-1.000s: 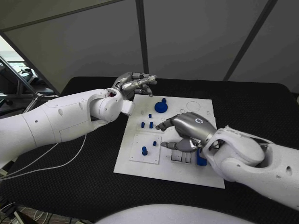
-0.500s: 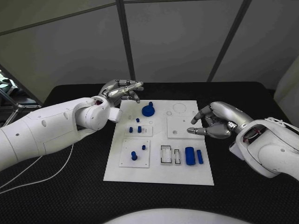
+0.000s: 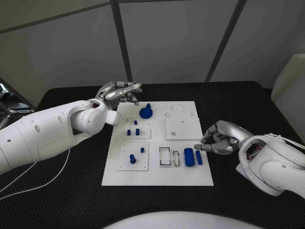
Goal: Assemble the parts on the task board
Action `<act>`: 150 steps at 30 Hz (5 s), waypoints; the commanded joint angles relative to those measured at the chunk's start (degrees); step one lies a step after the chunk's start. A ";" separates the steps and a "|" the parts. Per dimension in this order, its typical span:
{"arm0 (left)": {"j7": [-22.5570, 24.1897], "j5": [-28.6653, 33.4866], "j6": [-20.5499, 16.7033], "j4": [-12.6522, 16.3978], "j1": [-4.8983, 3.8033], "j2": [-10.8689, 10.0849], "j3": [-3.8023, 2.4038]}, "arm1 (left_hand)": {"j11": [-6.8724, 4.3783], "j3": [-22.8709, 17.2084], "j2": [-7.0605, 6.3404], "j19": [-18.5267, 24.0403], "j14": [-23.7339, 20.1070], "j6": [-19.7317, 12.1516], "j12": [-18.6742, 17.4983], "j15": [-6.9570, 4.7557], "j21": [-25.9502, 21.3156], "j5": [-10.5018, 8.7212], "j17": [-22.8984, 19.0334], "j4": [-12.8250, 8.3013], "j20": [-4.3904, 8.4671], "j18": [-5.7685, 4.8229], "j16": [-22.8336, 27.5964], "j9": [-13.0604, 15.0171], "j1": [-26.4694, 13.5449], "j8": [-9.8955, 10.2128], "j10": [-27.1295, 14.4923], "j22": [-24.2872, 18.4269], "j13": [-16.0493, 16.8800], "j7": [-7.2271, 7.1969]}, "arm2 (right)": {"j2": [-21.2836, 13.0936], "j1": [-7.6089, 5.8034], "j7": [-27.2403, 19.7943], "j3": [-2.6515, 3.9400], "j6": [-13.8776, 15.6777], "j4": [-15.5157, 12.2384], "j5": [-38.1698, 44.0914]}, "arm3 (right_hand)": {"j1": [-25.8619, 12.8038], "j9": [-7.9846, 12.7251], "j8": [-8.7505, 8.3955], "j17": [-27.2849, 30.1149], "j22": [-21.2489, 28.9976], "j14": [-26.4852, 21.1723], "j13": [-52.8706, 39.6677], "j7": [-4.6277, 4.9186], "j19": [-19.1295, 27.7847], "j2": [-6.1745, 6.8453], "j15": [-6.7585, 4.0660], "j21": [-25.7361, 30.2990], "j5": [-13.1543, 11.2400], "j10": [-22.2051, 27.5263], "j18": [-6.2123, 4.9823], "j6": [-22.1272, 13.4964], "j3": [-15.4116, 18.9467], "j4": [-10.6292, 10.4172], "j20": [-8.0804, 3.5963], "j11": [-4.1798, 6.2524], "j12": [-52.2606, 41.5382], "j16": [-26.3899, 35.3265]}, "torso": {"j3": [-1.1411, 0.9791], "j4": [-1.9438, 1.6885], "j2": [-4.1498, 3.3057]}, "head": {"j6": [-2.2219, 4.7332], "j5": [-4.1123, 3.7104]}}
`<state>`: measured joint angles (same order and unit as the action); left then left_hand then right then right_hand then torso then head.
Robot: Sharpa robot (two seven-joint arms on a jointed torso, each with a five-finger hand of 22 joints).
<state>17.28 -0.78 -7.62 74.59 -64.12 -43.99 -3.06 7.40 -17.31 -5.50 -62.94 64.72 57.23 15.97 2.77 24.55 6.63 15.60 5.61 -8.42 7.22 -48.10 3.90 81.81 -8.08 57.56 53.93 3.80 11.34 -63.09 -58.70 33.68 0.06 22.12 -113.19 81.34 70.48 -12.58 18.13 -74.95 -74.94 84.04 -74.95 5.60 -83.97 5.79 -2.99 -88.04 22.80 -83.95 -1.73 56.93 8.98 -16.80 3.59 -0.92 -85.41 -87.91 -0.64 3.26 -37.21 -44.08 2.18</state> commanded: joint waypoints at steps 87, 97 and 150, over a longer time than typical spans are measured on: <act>-1.66 -0.13 3.38 0.29 0.04 -0.37 0.09 | 0.04 0.77 -0.60 0.52 -0.67 -0.24 0.60 0.10 -0.55 0.04 -0.28 0.18 -0.11 3.16 0.27 -0.03 -0.96 -0.30 -0.58 -0.31 0.05 -0.17 | 6.93 4.97 2.47 -0.80 9.76 0.01 1.77 | 1.58 -6.48 6.41 -12.57 -14.27 5.45 -10.93 -1.09 -5.21 -3.42 -0.39 -1.09 6.78 -3.83 1.43 -1.24 0.51 0.27 -0.39 0.77 -0.67 -0.95 | 0.11 -0.09 0.02 | 0.12 0.00; -1.71 -0.13 3.53 0.29 0.08 -0.11 0.10 | 0.05 0.74 -0.55 0.57 -0.76 -0.26 0.63 0.11 -0.60 0.05 -0.32 0.12 -0.11 3.16 0.31 -0.04 -0.89 -0.32 -0.63 -0.35 0.05 -0.16 | 8.32 4.95 1.58 -0.76 9.96 -0.30 -0.70 | 1.23 -6.70 6.48 -12.74 -14.44 5.48 -11.13 -1.13 -5.39 -3.83 -0.42 -1.28 7.34 -3.95 1.50 -1.19 0.70 0.15 -0.43 0.81 -0.82 -1.03 | 0.07 -0.18 -0.11 | 0.38 0.09; -2.29 -0.13 3.82 1.00 0.05 -0.64 0.11 | 0.05 0.74 -0.55 0.57 -0.76 -0.26 0.63 0.11 -0.60 0.05 -0.32 0.12 -0.11 3.16 0.31 -0.04 -0.89 -0.32 -0.63 -0.35 0.05 -0.16 | 15.40 4.93 2.55 -0.68 4.75 4.90 0.40 | -9.42 -10.35 7.53 -12.05 -14.03 5.33 -10.57 -1.38 -4.90 -0.66 -0.55 -0.73 -11.80 -3.50 1.32 -1.94 -0.07 -0.09 -0.58 1.01 0.63 -0.65 | 0.04 -0.01 -0.07 | 0.16 1.45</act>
<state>15.05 -0.82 -4.56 75.43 -63.97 -44.55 -2.91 7.60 -16.75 -6.18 -62.73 64.30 57.22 16.24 2.78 24.33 6.63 15.34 5.85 -8.62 7.22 -48.10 3.88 81.14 -8.08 57.37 53.64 3.80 11.35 -47.58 -53.71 37.03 -0.63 26.92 -107.91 80.56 60.19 -22.87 25.45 -74.92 -74.91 84.04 -74.92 4.11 -83.97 5.33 -3.39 -88.95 10.22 -83.92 -0.85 55.44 9.29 -16.88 3.17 -0.09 -84.96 -88.65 -0.59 3.28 -37.30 -43.91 3.59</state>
